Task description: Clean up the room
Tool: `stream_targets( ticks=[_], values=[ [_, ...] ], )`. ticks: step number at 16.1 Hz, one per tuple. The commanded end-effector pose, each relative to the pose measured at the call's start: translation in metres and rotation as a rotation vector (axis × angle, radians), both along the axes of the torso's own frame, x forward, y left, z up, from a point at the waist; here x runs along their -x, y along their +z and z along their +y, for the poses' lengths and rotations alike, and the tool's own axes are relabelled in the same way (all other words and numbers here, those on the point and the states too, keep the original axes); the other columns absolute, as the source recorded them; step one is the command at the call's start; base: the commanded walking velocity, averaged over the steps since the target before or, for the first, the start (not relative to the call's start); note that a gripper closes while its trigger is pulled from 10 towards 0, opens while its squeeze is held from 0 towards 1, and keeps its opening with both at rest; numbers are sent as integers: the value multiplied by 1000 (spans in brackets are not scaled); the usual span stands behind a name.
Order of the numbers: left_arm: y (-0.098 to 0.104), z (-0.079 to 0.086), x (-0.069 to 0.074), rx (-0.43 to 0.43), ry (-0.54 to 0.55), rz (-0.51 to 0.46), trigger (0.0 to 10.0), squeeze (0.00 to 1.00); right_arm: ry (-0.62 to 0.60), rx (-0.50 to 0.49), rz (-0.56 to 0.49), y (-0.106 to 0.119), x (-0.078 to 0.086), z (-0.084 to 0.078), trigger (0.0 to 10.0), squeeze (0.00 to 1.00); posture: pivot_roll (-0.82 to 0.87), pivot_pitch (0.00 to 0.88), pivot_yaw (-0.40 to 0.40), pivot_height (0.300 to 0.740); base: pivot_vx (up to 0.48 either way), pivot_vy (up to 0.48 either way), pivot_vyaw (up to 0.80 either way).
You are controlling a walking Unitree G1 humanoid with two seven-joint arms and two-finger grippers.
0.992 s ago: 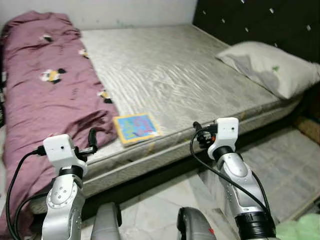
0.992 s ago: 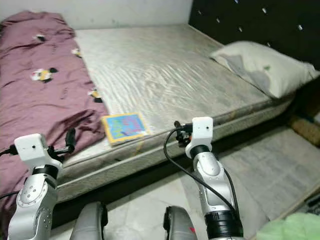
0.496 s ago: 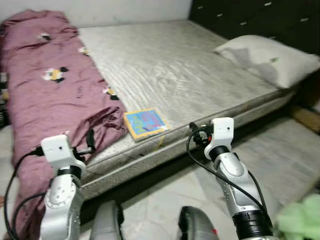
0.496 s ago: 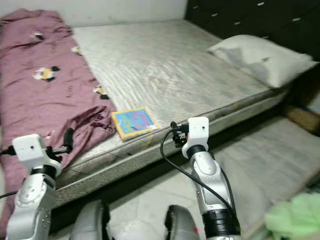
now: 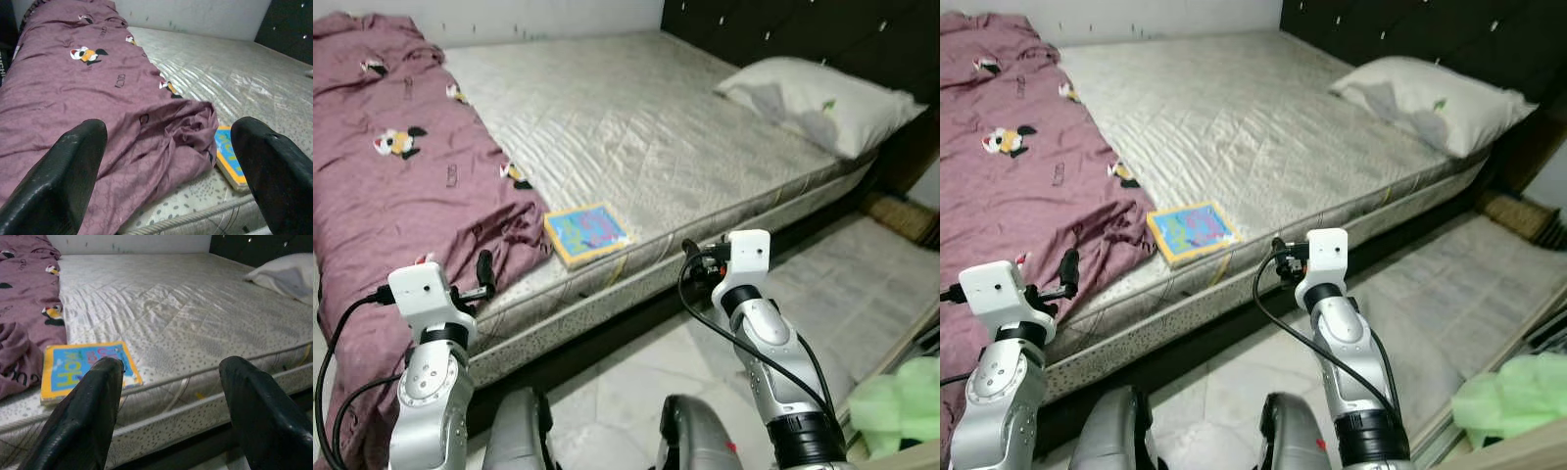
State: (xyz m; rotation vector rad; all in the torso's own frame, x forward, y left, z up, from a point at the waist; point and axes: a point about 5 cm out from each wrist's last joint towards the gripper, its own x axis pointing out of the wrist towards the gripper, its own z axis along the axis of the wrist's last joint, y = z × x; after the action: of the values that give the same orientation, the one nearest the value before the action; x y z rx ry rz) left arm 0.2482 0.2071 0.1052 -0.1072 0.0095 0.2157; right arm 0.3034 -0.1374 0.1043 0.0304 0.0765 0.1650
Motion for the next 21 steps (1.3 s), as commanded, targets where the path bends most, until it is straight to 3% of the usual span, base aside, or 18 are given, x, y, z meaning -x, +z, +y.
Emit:
stream_targets(
  ticks=[1,7,21],
  values=[
    [0,0,-1,-6,6,7,10000,0,-7,-4,-2,2,-1,-4,10000,0,-18,0,-73,548,0,0,0],
    [3,8,0,-1,39,-13,10000,0,-5,-18,0,1,0,-3,10000,0,-16,0,-71,543,0,0,0],
    [-1,7,1,19,46,4,10000,0,34,-16,-9,2,0,-1,10000,0,-13,0,-75,543,213,0,0]
  ],
)
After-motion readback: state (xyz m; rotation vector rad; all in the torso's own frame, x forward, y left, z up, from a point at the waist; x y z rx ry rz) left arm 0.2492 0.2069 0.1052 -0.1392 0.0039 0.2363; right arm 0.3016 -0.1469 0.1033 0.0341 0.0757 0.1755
